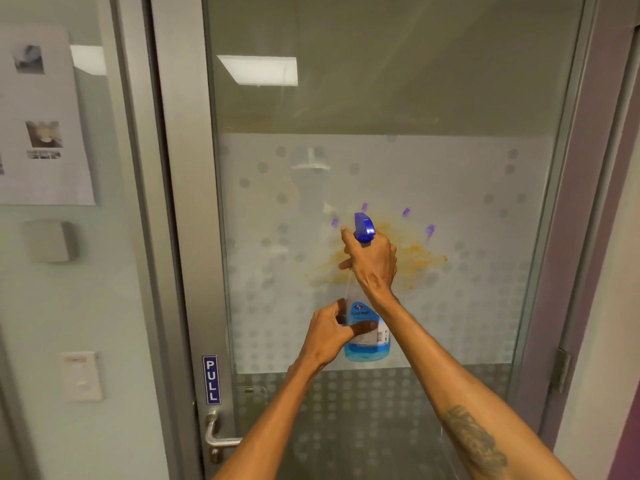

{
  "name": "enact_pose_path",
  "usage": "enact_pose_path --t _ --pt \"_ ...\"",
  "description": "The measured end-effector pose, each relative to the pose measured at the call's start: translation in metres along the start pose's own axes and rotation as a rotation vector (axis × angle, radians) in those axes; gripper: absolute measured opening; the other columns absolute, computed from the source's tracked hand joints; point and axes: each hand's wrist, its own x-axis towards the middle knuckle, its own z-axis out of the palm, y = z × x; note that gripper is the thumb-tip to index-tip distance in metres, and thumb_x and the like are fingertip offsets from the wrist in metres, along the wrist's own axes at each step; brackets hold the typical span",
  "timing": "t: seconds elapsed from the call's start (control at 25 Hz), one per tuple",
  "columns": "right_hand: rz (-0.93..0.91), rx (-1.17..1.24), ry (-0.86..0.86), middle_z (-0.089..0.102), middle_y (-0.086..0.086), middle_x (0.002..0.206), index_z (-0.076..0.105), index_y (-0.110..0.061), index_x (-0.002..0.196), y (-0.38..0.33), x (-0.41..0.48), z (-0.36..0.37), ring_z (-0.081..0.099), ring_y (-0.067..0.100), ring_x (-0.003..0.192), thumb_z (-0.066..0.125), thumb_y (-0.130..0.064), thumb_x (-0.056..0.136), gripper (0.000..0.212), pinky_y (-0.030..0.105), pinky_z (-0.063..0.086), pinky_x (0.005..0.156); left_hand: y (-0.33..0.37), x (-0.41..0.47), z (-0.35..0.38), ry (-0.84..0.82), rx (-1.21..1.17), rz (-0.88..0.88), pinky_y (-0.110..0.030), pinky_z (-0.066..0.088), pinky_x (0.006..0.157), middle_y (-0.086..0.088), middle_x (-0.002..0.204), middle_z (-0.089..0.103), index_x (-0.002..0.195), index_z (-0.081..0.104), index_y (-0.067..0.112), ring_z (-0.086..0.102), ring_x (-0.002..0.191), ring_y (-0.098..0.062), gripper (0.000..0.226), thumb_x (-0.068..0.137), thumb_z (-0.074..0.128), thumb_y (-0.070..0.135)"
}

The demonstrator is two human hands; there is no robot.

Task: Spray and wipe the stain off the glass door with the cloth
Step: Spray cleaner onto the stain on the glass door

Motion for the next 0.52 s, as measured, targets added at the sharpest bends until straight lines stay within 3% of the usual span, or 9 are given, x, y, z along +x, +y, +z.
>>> enact_pose_path --t 0.08,0.2,0.32,0.52 --pt "0.006 -0.026 -0.003 0.062 -0.002 0.046 0.056 -0.019 0.070 0.000 -0.008 0.008 0.068 0.005 0.047 0.063 -0.040 0.093 0.032 0.024 0.051 0.053 -0.005 -0.003 -0.007 0.013 0.010 -0.017 -0.018 0.061 0.075 0.012 0.103 0.076 0.110 0.070 0.026 0.076 0.092 -0.010 0.039 0.078 0.085 0.045" --pt "0.043 0.001 -0.004 0.065 0.000 0.053 0.061 -0.014 0.076 0.001 -0.017 0.017 0.070 0.008 0.049 0.064 -0.038 0.092 0.029 0.030 0.055 0.056 -0.014 -0.008 -0.016 0.015 0.039 -0.029 -0.018 0.061 0.075 0.007 0.109 0.077 0.115 0.071 0.019 0.076 0.095 -0.012 0.049 0.078 0.083 0.048" --pt "0.064 0.028 0.003 0.071 0.003 0.068 0.065 -0.014 0.086 0.002 -0.024 0.022 0.071 0.005 0.050 0.065 -0.039 0.092 0.026 0.032 0.057 0.058 -0.018 -0.014 -0.024 0.000 0.058 -0.031 -0.011 0.057 0.067 0.017 0.098 0.075 0.113 0.073 0.021 0.075 0.084 -0.003 0.047 0.078 0.083 0.050" --pt "0.083 0.052 0.034 0.072 -0.002 0.071 0.065 -0.016 0.087 0.003 -0.032 0.028 0.070 0.003 0.050 0.065 -0.040 0.093 0.025 0.035 0.059 0.062 -0.020 -0.021 -0.034 -0.040 0.082 -0.041 -0.007 0.054 0.063 0.024 0.094 0.070 0.110 0.068 0.031 0.072 0.079 0.003 0.040 0.079 0.082 0.051"
